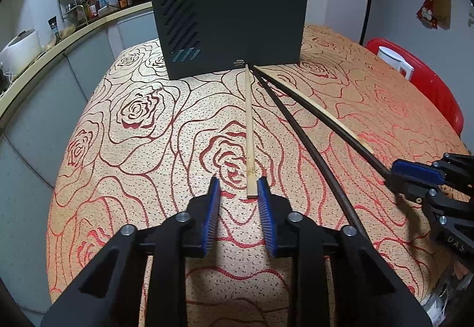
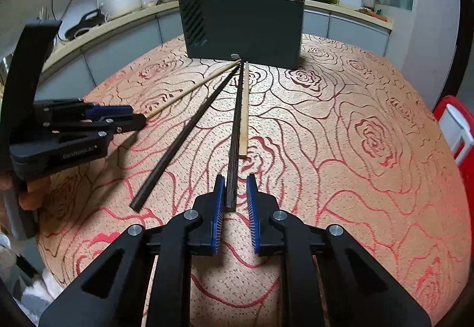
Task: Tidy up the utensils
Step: 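Grasp a light bamboo chopstick with the left tool while the right tool grasps a dark chopstick, then lift both held chopsticks upright and carry them over the black holder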
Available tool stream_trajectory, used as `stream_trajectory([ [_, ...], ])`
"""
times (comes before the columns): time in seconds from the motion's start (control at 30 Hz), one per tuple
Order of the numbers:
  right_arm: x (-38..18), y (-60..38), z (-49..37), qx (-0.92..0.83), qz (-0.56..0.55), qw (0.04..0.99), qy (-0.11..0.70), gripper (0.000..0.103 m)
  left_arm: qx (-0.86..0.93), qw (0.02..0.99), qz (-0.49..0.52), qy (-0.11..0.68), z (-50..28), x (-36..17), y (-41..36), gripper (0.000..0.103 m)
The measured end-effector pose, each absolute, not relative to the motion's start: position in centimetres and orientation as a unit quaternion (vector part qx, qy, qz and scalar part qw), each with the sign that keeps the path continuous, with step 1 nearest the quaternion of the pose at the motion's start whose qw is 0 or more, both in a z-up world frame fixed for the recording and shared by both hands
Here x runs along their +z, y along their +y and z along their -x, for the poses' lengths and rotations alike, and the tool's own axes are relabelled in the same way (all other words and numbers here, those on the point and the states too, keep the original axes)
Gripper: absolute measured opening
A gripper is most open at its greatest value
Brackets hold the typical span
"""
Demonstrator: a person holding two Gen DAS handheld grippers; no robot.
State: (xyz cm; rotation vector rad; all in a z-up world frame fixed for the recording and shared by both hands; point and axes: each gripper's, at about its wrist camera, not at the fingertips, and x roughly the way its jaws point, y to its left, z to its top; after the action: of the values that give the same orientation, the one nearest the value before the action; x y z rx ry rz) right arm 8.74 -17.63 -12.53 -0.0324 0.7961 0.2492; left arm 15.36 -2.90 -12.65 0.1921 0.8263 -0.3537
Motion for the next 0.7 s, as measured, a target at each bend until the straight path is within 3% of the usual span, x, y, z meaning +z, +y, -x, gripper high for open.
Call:
stream_trajectory([
  [0.07, -12.7, -17.4, -8.7, 0.119, 0.022, 0.917, 0.379, 0.014, -0.176, 0.896, -0.091, 0.398, -15.3, -12.7, -3.0, 0.015],
  [0.1, -12.7, -17.4, -8.7, 0.118, 0.024, 0.919, 0.376, 0.011, -0.180, 0.895, -0.090, 0.398, -15.3, -12.7, -3.1, 0.007],
  [0.37, -12.3, -17.6, -8.8, 0.115, 0.012, 0.917, 0.382, 0.008, -0.180, 0.900, -0.096, 0.386, -14.8, -12.3, -3.2, 0.007],
  [0.7, -7.5, -19.4, -7.4, 0.117, -0.009, 0.939, 0.324, 0.008, -0.174, 0.928, -0.080, 0.319, -12.6, -7.1, -1.2, 0.007],
])
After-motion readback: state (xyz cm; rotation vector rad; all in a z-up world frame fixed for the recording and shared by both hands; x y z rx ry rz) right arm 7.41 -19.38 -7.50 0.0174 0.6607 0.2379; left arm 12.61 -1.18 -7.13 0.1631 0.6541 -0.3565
